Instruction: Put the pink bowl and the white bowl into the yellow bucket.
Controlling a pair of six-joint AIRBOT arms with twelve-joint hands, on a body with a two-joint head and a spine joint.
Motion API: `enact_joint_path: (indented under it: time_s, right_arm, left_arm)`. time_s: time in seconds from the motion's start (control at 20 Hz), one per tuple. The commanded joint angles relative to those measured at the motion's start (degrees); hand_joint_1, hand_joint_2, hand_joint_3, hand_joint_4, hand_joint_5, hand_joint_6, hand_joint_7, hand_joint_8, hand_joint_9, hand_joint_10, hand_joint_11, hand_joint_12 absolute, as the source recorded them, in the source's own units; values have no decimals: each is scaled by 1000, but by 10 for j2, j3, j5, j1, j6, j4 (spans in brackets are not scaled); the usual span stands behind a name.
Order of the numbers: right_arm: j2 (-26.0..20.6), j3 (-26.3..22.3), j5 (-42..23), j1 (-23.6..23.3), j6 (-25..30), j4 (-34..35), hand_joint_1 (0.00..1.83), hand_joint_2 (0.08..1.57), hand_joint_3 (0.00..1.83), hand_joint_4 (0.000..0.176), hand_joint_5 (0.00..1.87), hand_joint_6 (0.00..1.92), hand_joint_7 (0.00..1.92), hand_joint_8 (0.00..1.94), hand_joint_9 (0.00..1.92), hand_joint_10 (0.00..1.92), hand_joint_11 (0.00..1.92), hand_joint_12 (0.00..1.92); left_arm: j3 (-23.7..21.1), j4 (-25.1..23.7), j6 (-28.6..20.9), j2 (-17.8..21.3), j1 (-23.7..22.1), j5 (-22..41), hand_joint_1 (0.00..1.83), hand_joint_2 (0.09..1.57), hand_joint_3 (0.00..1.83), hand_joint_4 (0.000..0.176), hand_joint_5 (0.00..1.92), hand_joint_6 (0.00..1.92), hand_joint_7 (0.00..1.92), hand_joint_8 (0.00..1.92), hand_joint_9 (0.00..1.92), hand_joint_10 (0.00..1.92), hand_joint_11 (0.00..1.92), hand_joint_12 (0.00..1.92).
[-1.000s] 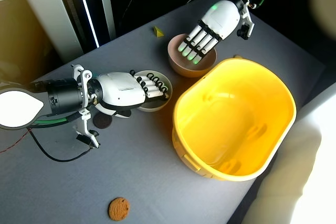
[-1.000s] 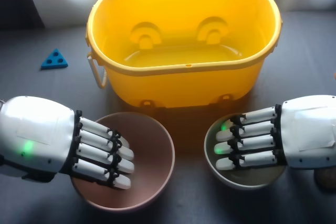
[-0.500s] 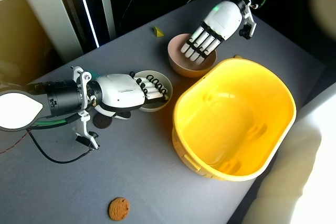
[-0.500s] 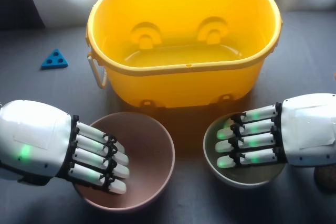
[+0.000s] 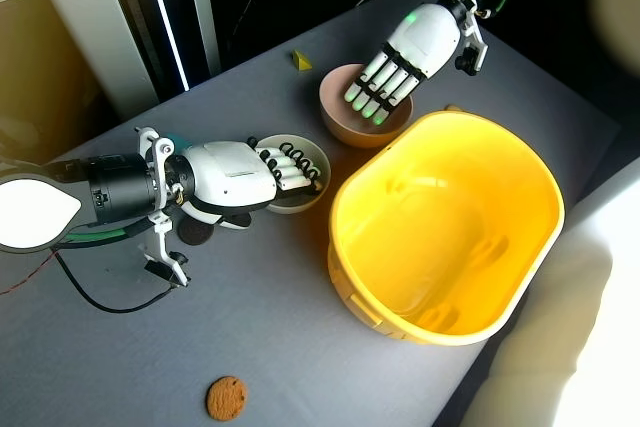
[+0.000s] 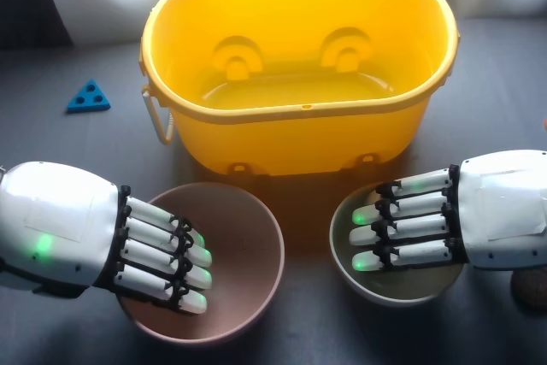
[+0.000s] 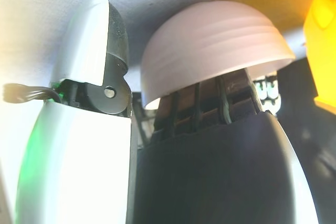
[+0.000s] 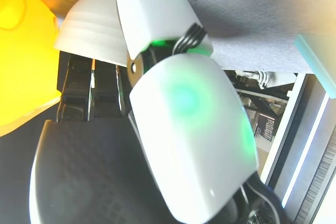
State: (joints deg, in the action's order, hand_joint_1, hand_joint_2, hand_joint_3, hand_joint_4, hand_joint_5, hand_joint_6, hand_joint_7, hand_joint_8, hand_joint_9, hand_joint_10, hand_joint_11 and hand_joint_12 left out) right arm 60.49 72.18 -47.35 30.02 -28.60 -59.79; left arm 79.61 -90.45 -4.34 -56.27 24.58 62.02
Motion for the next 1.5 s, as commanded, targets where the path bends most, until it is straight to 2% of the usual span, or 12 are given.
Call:
enact_joint_path:
  time_s: [0.0, 0.05, 0.25, 0.3, 0.35, 0.4, 0.45, 0.5, 0.6, 0.75, 1.25, 1.45]
  right_arm:
    - [-4, 0, -52, 0, -4, 28, 1503, 1090, 2, 0, 112, 9, 44, 5, 58, 12, 0, 543]
    - [-4, 0, -54, 0, -3, 28, 1392, 1133, 11, 0, 247, 32, 202, 28, 208, 50, 0, 879]
    - [-4, 0, -54, 1, -2, 28, 1204, 1163, 0, 0, 645, 58, 618, 33, 573, 99, 120, 1201]
    - [-4, 0, -54, 1, -2, 28, 1153, 1166, 21, 0, 814, 972, 890, 34, 880, 77, 478, 1015]
    - [-4, 0, -55, 2, -2, 27, 1153, 1166, 21, 0, 814, 972, 890, 34, 880, 77, 478, 1015]
    - [-4, 1, -57, 2, -2, 25, 1198, 1161, 0, 0, 815, 1213, 977, 738, 979, 77, 573, 1015]
    - [-4, 1, -60, 2, -2, 20, 1332, 1140, 0, 0, 762, 1239, 971, 906, 991, 902, 675, 1050]
    - [-5, 2, -68, 2, 2, 15, 1365, 1144, 0, 0, 707, 1283, 950, 996, 995, 1111, 771, 1077]
    - [-7, 4, -76, 3, 8, 13, 1371, 1128, 0, 0, 821, 1201, 947, 942, 979, 1106, 799, 1062]
    - [-9, 10, -85, 3, 20, 13, 1372, 1126, 0, 0, 817, 1205, 976, 910, 960, 1119, 798, 1049]
    - [-31, 14, -139, -3, 64, 2, 1371, 1124, 2, 0, 839, 1190, 975, 897, 947, 1138, 758, 1075]
    - [-43, 13, -164, -20, 101, -10, 1367, 1142, 1, 0, 799, 1238, 943, 957, 911, 1202, 701, 1122]
  left_arm:
    - [2, 35, 3, 4, -2, 27, 1419, 1083, 0, 0, 185, 16, 181, 11, 143, 19, 0, 658]
    - [2, 35, 3, 4, -2, 27, 1302, 1107, 3, 0, 370, 24, 385, 11, 342, 26, 0, 990]
    - [-1, 35, 3, 5, -3, 26, 1238, 1183, 1, 0, 782, 62, 777, 34, 727, 65, 277, 1008]
    - [-2, 35, 3, 5, -3, 26, 1343, 1116, 0, 0, 991, 892, 983, 934, 888, 942, 555, 1041]
    - [-2, 35, 3, 5, -4, 26, 1343, 1116, 0, 0, 991, 892, 983, 934, 888, 942, 555, 1041]
    - [-2, 35, 3, 5, -4, 26, 1368, 1108, 1, 0, 1003, 848, 1015, 990, 846, 1170, 499, 1193]
    - [-3, 35, 3, 6, -4, 26, 1376, 1101, 0, 0, 1016, 788, 1076, 959, 836, 1201, 376, 1323]
    - [-4, 35, 3, 6, -4, 26, 1383, 1077, 0, 0, 1034, 768, 1126, 850, 903, 1144, 423, 1369]
    - [-6, 35, 3, 7, -4, 26, 1387, 1068, 0, 0, 988, 872, 1144, 746, 991, 1046, 701, 1088]
    - [-7, 35, 3, 8, -5, 26, 1388, 1066, 0, 0, 979, 895, 1161, 702, 995, 1037, 709, 1010]
    - [-28, 35, -14, 27, -39, 47, 1377, 1096, 2, 0, 947, 987, 1078, 817, 903, 1157, 546, 1146]
    - [-31, 35, -31, 36, -53, 62, 1375, 1103, 2, 0, 909, 1073, 1048, 831, 932, 1115, 674, 1035]
